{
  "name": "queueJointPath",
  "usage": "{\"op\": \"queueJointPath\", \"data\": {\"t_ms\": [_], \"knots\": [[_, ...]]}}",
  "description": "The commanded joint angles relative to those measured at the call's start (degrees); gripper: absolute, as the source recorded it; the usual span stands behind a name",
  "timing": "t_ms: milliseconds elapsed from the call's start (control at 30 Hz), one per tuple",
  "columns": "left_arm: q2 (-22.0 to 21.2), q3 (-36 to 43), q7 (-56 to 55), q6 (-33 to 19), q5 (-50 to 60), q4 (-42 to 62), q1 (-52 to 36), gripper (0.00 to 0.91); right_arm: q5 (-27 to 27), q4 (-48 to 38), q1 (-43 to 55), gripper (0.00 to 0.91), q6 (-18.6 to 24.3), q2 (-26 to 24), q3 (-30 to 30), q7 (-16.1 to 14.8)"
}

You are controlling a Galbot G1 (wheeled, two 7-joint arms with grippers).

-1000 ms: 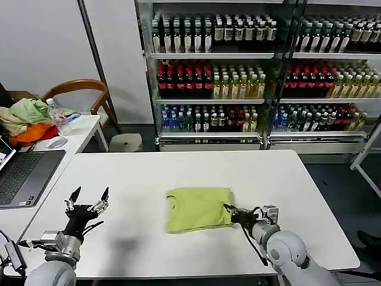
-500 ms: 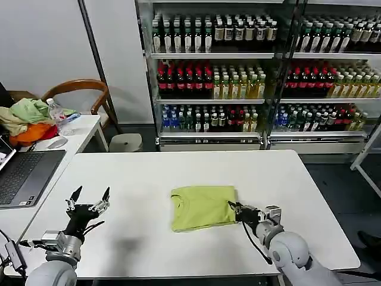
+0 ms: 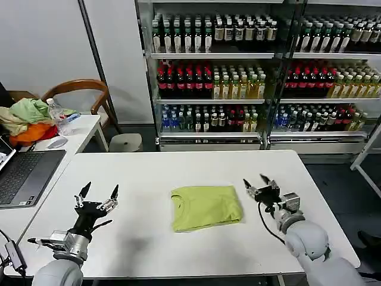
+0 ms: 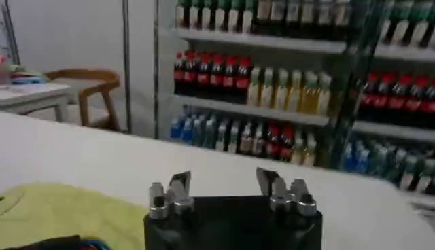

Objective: Fold and organize the clothes.

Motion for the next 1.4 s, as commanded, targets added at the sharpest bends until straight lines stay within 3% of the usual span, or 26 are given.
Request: {"op": "queueJointPath", "data": {"t_ms": [33, 167, 433, 767, 900, 1100, 1400], "knots": [[-0.35, 0.74, 3.87, -7.14, 4.19, 1.45, -1.45, 0.907, -7.66, -1.94, 1.86, 0.907, 9.81, 0.13, 3.06, 0.4], [-0.72, 1.39, 3.22, -8.07, 5.57, 2.11, -1.91, 0.907, -7.61, -2.71, 2.81, 0.907, 11.7, 0.19, 3.93, 1.17], [-2.04, 2.62, 4.1, -9.85, 10.55, 0.93, -2.78, 0.907, -7.4, -4.46, 1.8, 0.907, 14.25, 1.52, 3.86, -0.35], [-2.08, 3.11, 3.93, -9.48, 12.65, 0.78, -2.47, 0.907, -7.8, -4.77, 1.78, 0.907, 15.09, 0.66, 4.69, -0.6], [-1.7, 2.7, 3.69, -9.38, 12.56, 2.42, -3.23, 0.907, -9.69, -5.32, 1.94, 0.907, 15.07, 0.57, 5.53, -1.33], [-1.51, 3.32, 0.42, -7.7, 12.23, 3.37, -4.16, 0.907, -14.69, -6.32, 1.09, 0.907, 19.45, 0.13, 7.38, -2.59], [-2.44, 3.48, -0.58, -7.04, 11.93, 4.28, -4.61, 0.907, -15.28, -5.67, 0.64, 0.907, 20.78, -0.11, 8.03, -3.4]]}}
